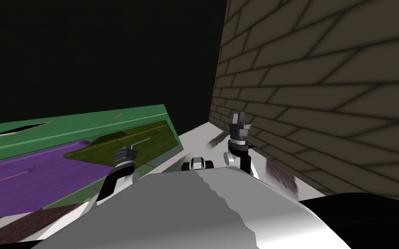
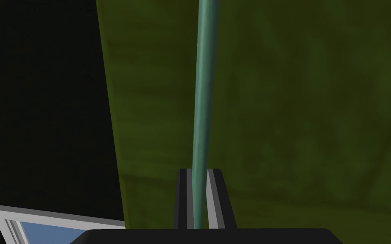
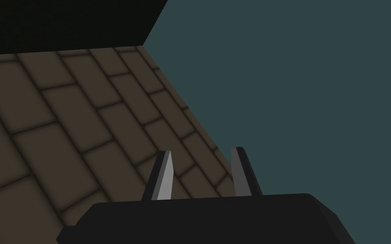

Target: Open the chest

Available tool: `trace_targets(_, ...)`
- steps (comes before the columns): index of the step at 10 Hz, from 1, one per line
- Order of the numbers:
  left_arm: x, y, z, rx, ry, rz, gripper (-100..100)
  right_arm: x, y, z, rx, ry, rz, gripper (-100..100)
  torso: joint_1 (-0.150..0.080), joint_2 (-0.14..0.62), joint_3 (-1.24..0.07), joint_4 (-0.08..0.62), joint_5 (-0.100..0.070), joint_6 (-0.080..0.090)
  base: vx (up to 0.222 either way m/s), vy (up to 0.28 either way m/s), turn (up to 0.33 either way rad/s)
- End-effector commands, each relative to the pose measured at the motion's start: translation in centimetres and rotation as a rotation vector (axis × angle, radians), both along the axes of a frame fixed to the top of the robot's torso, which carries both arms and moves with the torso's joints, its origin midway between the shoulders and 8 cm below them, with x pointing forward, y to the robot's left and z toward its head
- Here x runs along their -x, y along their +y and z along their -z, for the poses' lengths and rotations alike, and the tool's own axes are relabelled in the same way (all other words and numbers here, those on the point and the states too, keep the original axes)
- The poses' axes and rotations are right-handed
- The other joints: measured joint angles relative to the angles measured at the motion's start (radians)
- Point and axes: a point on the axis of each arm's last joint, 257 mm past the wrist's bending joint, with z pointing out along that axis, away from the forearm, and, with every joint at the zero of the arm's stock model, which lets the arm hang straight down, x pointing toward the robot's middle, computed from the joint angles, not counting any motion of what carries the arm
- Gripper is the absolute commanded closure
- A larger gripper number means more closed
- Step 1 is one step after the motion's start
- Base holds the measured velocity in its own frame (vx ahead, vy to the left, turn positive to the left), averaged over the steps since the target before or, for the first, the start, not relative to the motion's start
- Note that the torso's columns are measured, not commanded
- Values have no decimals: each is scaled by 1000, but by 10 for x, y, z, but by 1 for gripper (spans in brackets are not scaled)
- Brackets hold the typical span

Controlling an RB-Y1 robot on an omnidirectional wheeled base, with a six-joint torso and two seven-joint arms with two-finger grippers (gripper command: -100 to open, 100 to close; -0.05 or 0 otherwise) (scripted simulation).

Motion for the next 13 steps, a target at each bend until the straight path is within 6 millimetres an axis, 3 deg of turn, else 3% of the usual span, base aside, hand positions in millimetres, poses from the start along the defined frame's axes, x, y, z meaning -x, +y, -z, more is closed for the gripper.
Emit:
trace_targets(1,12,9,-4,-6,-13,-1,100,0,0,0,0,0,0,0,-1,2,1,0,0,0,41,-52,42)
trace_targets(13,66,31,-8,-15,-19,46,100,0,0,0,0,0,0,0,-3,7,4,2,-2,-1,23,-57,39)
